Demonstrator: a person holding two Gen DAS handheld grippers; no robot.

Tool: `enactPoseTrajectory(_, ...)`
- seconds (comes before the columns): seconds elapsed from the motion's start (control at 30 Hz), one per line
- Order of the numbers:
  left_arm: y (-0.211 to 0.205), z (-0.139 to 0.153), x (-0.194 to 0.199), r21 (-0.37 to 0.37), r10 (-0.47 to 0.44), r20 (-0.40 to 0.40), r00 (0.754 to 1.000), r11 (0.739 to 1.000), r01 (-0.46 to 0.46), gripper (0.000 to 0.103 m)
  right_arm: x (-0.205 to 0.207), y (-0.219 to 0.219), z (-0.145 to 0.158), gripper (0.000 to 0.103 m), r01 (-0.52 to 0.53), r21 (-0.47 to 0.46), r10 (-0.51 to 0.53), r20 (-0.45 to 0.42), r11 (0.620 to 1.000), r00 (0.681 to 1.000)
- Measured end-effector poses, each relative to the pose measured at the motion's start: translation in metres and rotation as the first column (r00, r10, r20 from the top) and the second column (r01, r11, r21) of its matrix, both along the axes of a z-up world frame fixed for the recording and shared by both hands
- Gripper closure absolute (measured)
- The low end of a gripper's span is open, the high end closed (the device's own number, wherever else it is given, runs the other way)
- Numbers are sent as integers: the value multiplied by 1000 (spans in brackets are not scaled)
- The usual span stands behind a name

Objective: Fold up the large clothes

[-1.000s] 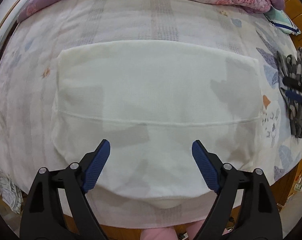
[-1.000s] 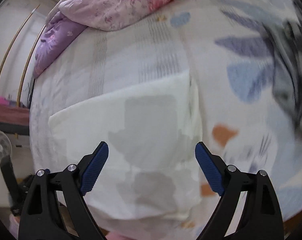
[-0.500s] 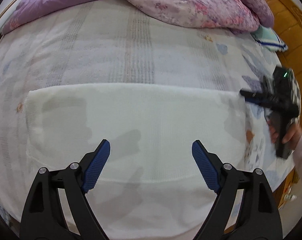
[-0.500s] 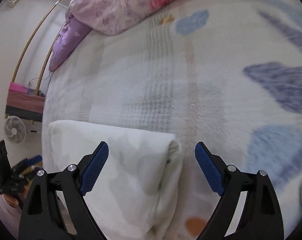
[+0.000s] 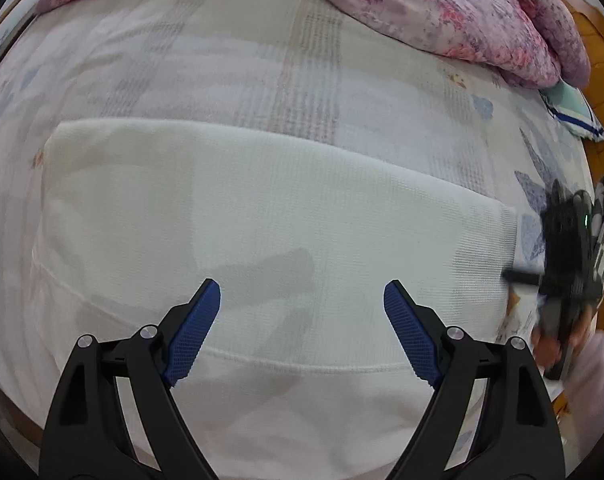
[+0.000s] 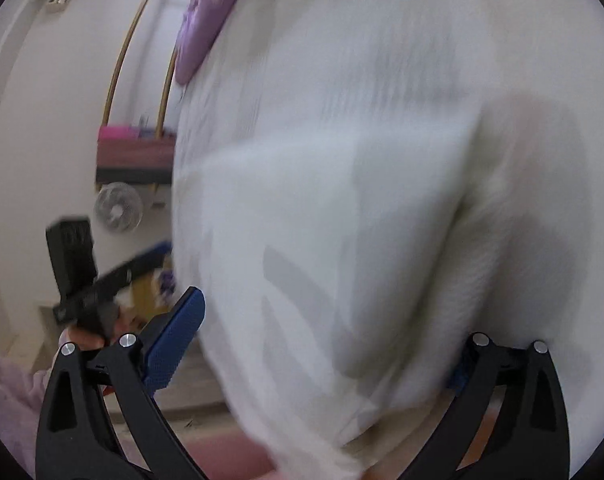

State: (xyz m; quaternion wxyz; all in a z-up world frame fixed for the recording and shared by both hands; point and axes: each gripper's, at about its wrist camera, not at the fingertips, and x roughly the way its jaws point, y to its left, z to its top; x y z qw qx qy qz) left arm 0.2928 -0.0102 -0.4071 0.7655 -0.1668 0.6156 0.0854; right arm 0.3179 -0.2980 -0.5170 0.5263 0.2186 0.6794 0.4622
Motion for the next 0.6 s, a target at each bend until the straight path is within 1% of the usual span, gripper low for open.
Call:
enactPoseTrajectory(0.07, 0, 2, -6, 31, 29, -9, 1000, 999, -28, 19, -23, -1, 0, 7, 8, 9, -8, -43, 1000, 999)
enactPoseTrajectory(0.1, 0, 3, -7, 32, 34, -8, 999, 999, -34, 19, -32, -3, -2, 8, 29, 6, -28, -65, 1000, 998)
enactPoseTrajectory(0.13, 1, 5, -8, 26, 44, -7, 999, 999, -44, 19, -39, -6, -2, 8, 55, -7, -55, -75, 998, 996)
enactPoseTrajectory(0.17, 3, 7, -8, 16, 53, -8, 999, 998, -53, 19, -51, -11, -1, 8, 111, -34, -114, -94, 993, 989)
enactPoseTrajectory(0.2, 4, 8, -7, 5, 57, -10, 998, 998, -57, 19, -59, -12, 0, 9, 137, -66, -143, -95, 988, 985)
enactPoseTrajectory(0.23, 6, 10, -3, -11, 57, -13, 998, 998, -57, 21, -65, -12, 1, 17, 142, -108, -152, -89, 984, 984)
enactPoseTrajectory(0.27, 8, 11, 2, -20, 51, -15, 999, 998, -52, 25, -75, -9, 4, 27, 134, -190, -151, -81, 973, 985)
enactPoseTrajectory(0.3, 9, 12, 7, -25, 43, -14, 999, 999, -44, 35, -81, -8, 6, 51, 139, -246, -162, -75, 959, 984)
enactPoseTrajectory(0.33, 11, 13, 18, -33, 27, -7, 1000, 999, -27, 45, -85, -11, 9, 63, 169, -289, -196, -68, 942, 978)
enactPoseTrajectory(0.37, 13, 13, 25, -35, 14, -4, 1000, 999, -14, 51, -87, -18, 13, 67, 236, -290, -271, -87, 927, 959)
enactPoseTrajectory(0.4, 14, 12, 36, -30, -4, -6, 1000, 1000, 4, 62, -88, -23, 15, 73, 274, -297, -315, -101, 915, 944)
enactPoseTrajectory(0.43, 15, 10, 44, -33, -17, -11, 1000, 999, 17, 74, -89, -27, 18, 76, 311, -314, -360, -111, 897, 927)
enactPoseTrajectory(0.47, 16, 7, 55, -50, -38, -12, 999, 998, 37, 81, -89, -28, 24, 76, 340, -333, -391, -102, 880, 915)
enactPoseTrajectory(0.5, 17, 3, 69, -71, -69, -13, 998, 995, 68, 94, -89, -26, 29, 77, 353, -347, -406, -89, 869, 910)
enactPoseTrajectory(0.53, 17, 0, 78, -68, -87, -21, 996, 994, 85, 97, -89, -21, 36, 77, 358, -372, -409, -66, 857, 910)
enactPoseTrajectory(0.57, 16, -6, 90, -40, -110, -45, 993, 993, 108, 97, -90, -15, 42, 77, 355, -399, -402, -39, 846, 915)
enactPoseTrajectory(0.6, 15, -15, 102, -16, -131, -81, 988, 991, 130, 100, -90, -10, 46, 77, 352, -425, -396, -17, 834, 918)
